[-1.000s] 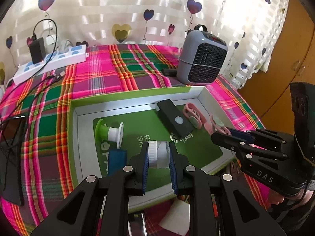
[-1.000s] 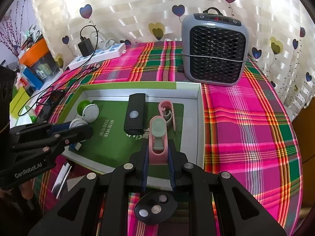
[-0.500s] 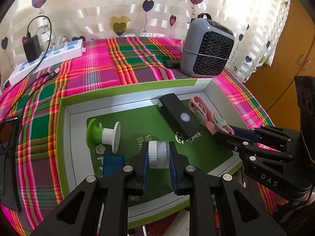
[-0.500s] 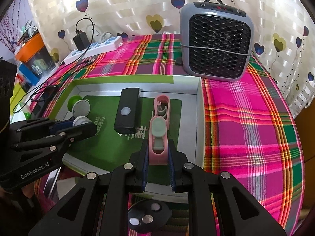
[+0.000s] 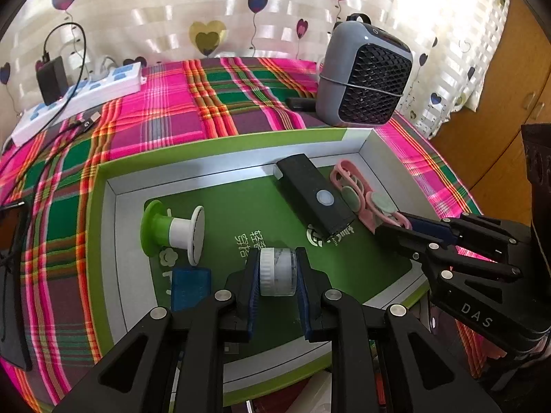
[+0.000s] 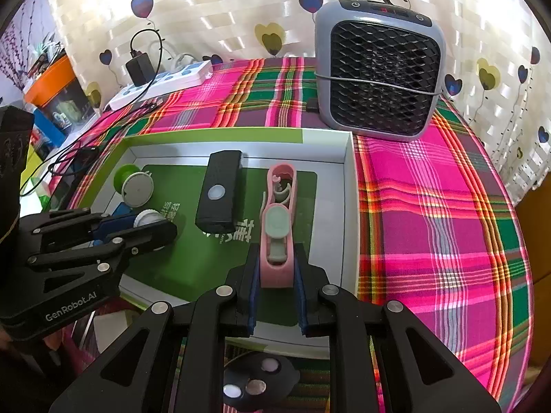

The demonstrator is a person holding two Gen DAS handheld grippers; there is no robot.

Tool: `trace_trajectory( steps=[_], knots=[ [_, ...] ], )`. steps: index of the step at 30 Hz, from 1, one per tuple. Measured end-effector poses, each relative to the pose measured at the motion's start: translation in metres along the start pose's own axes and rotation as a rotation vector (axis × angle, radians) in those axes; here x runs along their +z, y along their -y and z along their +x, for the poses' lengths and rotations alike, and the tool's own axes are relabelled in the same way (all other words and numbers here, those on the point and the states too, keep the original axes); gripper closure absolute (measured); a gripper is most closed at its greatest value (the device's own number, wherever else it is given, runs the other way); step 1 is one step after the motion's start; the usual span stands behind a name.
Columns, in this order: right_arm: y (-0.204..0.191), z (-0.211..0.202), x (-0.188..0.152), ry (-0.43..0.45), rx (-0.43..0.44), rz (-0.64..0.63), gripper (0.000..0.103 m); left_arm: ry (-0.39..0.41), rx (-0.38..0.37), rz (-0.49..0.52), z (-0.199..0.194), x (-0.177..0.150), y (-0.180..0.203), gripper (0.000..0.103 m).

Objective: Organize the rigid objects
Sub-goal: 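Open both tools to release the white roll and pink holder in the box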

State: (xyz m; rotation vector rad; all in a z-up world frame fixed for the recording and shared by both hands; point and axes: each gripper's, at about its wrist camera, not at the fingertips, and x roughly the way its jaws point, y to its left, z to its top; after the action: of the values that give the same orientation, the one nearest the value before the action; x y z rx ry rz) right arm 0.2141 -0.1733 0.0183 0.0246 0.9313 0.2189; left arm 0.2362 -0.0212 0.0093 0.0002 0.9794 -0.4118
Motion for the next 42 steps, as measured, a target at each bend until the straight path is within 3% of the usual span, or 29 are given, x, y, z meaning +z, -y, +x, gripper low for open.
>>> trace_trajectory(
  steps=[10, 14, 20, 42],
  knots=[
    [0.0, 0.001, 0.0, 0.001, -0.007, 0.001, 0.084, -0.004, 0.007, 0.001, 0.0, 0.001, 0.001, 0.081],
    [-0.001, -0.001, 0.0, 0.008, -0.007, 0.003, 0.073, -0.005, 0.027, 0.007, -0.001, 0.0, 0.003, 0.074],
    [-0.002, -0.005, -0.001, 0.024, -0.01, 0.008, 0.061, 0.008, 0.038, 0.01, -0.008, -0.003, 0.005, 0.072],
    [-0.015, -0.042, -0.016, 0.099, -0.027, 0.013, 0.06, 0.078, 0.064, 0.014, -0.061, -0.034, 0.017, 0.071]
  ],
)
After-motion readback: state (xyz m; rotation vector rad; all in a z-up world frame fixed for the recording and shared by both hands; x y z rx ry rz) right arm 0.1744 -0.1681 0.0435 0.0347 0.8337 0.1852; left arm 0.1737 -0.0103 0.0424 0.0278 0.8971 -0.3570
